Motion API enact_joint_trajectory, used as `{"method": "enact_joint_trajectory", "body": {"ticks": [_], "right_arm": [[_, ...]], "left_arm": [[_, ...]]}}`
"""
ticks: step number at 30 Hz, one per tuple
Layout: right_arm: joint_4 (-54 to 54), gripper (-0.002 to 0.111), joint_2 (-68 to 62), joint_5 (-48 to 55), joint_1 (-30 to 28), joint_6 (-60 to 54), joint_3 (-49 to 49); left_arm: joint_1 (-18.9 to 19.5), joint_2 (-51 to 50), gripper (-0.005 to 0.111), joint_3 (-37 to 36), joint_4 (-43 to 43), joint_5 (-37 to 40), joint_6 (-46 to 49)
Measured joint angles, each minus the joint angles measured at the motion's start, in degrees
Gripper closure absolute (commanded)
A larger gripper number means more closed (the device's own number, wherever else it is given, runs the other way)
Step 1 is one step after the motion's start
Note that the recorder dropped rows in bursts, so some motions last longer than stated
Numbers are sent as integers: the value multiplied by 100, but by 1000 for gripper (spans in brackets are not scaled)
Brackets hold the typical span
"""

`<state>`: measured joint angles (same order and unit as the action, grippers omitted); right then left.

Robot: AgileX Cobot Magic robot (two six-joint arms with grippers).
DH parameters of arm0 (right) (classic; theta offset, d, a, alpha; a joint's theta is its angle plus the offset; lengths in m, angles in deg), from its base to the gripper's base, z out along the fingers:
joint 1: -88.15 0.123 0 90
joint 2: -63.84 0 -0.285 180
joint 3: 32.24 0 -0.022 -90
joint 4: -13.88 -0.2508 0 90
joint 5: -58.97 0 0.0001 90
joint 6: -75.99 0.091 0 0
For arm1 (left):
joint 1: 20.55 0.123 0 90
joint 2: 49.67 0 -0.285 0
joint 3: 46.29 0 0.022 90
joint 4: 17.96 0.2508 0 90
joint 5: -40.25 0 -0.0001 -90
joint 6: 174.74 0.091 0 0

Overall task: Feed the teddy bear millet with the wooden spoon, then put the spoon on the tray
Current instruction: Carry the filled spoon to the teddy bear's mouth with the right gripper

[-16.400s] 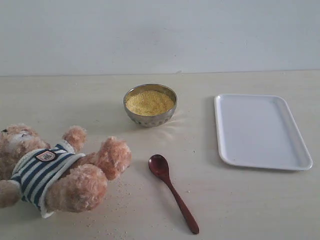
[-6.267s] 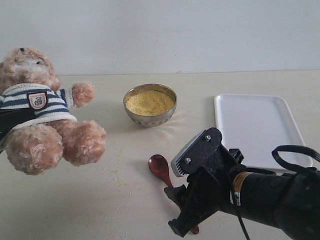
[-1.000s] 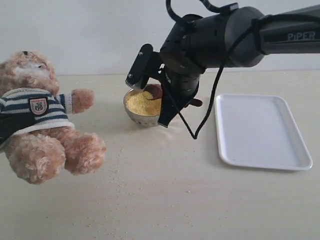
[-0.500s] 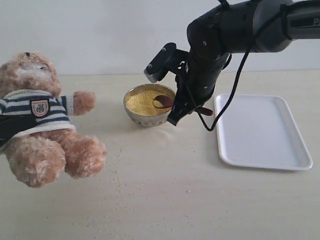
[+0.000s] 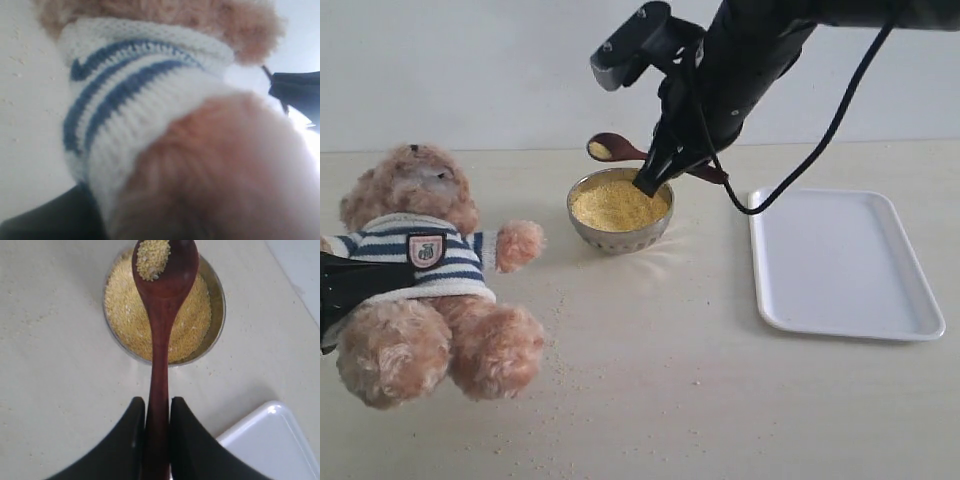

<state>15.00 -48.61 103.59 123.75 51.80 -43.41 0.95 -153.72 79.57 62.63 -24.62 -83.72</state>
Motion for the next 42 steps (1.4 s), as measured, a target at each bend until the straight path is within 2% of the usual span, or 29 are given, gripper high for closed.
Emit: {"method": "enact_joint_trajectory", "body": {"ticks": [7,17,33,37,42], "right_arm": [[-608,109,186,-39,396,-212,-12],[-524,109,186,-566,1260,-349,-59],[690,109,-44,-240,1421,-445,-59],[1464,109,-239,-325,1722,-246,-59],[2881,109,-426,-345,2118,593,-59]], "left_arm": [[-508,-662,102,0,48,-29,25],[-557,-1041,102,50,47,-310,254],[-557,-1041,102,83,47,-321,262],[-557,-1041,102,83,47,-321,262],[-557,-1041,102,83,59,-321,262]]}}
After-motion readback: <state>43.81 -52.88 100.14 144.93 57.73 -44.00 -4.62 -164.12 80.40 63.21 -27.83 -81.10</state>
